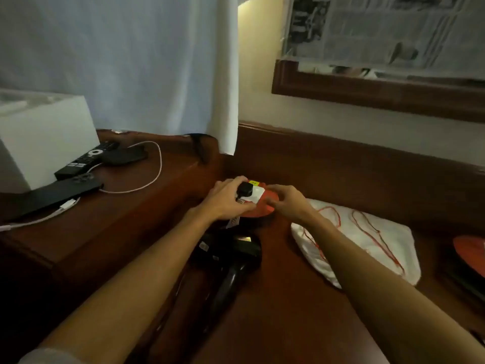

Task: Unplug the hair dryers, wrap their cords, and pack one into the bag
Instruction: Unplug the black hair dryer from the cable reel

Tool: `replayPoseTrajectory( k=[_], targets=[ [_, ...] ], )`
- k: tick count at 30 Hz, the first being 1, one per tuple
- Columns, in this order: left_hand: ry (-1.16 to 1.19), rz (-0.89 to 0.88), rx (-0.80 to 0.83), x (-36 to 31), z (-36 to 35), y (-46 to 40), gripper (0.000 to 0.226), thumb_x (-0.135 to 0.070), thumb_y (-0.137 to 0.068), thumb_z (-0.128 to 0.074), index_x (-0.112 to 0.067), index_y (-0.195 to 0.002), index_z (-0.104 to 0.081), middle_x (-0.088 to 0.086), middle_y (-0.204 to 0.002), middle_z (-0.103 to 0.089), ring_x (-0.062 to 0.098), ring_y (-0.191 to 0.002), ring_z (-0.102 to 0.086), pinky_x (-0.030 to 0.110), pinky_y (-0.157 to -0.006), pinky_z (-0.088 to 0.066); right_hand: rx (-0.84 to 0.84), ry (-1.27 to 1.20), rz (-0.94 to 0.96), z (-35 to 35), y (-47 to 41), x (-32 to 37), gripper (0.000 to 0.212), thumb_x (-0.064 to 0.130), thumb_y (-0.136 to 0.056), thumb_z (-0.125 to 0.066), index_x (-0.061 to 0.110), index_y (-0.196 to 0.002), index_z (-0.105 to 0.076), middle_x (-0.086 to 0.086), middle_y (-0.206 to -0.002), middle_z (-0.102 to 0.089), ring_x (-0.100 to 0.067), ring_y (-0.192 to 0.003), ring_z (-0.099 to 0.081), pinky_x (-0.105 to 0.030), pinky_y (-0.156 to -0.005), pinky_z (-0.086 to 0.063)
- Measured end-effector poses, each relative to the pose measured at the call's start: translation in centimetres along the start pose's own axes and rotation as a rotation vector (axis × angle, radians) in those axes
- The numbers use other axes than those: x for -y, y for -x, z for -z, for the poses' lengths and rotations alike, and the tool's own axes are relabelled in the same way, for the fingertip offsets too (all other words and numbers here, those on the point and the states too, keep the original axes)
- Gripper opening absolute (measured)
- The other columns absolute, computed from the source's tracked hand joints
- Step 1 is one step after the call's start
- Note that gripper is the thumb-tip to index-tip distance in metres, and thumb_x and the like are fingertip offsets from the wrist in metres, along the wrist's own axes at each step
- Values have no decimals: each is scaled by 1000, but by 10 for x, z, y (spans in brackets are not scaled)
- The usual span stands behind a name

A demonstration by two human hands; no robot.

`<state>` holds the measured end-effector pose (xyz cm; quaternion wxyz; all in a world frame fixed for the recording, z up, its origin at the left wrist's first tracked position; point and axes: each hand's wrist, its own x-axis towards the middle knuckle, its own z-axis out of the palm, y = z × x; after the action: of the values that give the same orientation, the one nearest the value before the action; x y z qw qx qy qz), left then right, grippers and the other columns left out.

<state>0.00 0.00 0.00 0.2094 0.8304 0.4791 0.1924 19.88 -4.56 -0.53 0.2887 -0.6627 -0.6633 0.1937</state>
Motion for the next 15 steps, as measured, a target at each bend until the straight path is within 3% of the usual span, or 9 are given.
replayPoseTrajectory(
  k=[3, 6, 11, 15],
  targets=[
    [60, 48, 71, 14, -21, -22, 98, -54, -86, -70, -36, -159, -7, 5, -166, -18, 34, -151, -15, 55, -119, -24, 95, 190, 5, -27, -32, -24, 56, 42, -101, -53, 27, -154, -38, -5, -163, -31, -30, -148, -31, -52, -117, -32],
    [-26, 64, 107, 28, -42, -33, 97, -60, -88, -65, -38, -159, -2, 2, -169, -2, 31, -154, 0, 56, -122, -13, 162, 207, 7, -52, -48, -54, 66, 65, -99, -36, 43, -157, -17, 6, -170, -3, -25, -156, -2, -65, -119, -10],
    [-93, 26, 34, 43, -59, -41, 98, -71, -84, -58, -41, -159, -3, -2, -169, -3, 24, -155, 2, 53, -123, -12, 55, 207, 93, -60, -55, -73, 67, 68, -98, -30, 42, -157, -17, 6, -165, -15, -24, -148, -17, -54, -118, -26],
    [-79, 30, 25, 48, -61, -42, 101, -76, -81, -57, -42, -159, -2, -3, -169, -3, 23, -155, 3, 55, -123, -15, 16, 218, 106, -61, -56, -73, 67, 68, -97, -27, 40, -157, -20, 6, -163, -20, -22, -145, -21, -50, -115, -27]
  ],
)
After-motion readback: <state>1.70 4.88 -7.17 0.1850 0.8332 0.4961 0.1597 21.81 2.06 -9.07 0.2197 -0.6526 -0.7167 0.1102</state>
